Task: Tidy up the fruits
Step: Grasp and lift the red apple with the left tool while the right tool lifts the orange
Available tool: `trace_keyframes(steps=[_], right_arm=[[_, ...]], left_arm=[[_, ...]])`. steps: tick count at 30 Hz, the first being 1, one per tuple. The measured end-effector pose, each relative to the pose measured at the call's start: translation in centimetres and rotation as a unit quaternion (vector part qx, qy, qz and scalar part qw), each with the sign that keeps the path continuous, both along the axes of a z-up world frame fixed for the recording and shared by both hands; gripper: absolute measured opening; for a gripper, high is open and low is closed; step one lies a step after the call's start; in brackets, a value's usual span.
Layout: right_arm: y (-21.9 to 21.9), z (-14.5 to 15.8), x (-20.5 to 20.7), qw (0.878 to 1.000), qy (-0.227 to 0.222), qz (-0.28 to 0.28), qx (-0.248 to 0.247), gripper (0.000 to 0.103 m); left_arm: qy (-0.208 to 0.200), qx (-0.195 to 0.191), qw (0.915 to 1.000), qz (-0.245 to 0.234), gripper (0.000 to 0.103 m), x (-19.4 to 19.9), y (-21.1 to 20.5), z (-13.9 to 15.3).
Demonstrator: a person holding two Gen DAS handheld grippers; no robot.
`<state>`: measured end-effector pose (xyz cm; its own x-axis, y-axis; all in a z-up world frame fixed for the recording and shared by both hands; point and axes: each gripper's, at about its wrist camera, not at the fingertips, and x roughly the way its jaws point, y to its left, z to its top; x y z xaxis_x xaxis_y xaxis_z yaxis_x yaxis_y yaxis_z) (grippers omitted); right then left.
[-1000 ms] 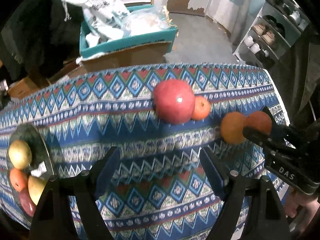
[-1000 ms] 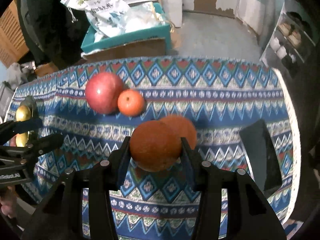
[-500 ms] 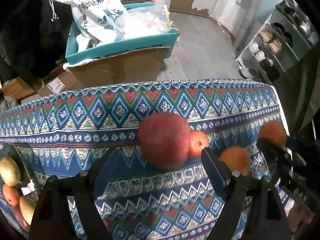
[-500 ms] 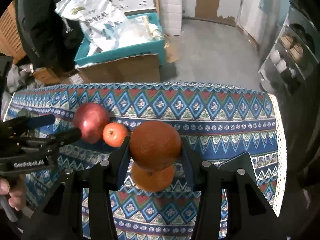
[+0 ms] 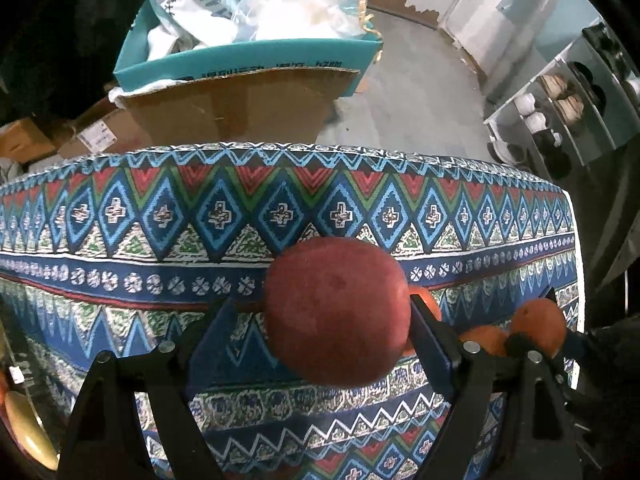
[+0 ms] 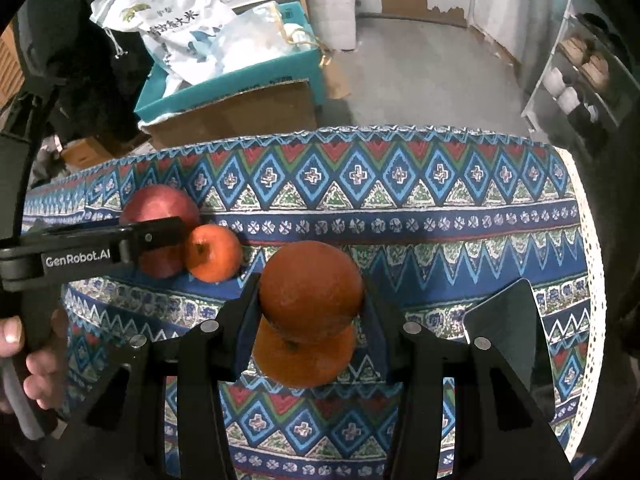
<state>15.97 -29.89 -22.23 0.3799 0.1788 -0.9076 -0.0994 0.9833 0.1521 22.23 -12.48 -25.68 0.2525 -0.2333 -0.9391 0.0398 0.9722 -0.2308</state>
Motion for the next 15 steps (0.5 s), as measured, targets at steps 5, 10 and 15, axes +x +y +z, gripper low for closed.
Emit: trace_keyframes(steps=[5, 10, 15], right_arm=[[-0.1, -0.4, 0.2, 1.000, 0.003, -0.002, 0.002, 0.047], [-0.1, -0.4, 0.2, 1.000, 0.003, -0.002, 0.003, 0.047], [0.1, -0.3, 0.3, 1.000, 0.001, -0.005, 0.002, 0.047]], left_arm=[[-0.001, -0.033, 0.9995, 0.002, 0.074, 0.5, 0.3, -0.6], [-0.004, -0.037, 0.9992, -0.012, 0.070, 0.5, 0.1, -0.3], [-0.027, 0.001, 0.9993, -0.026, 0.070, -0.3, -0.2, 0.6]])
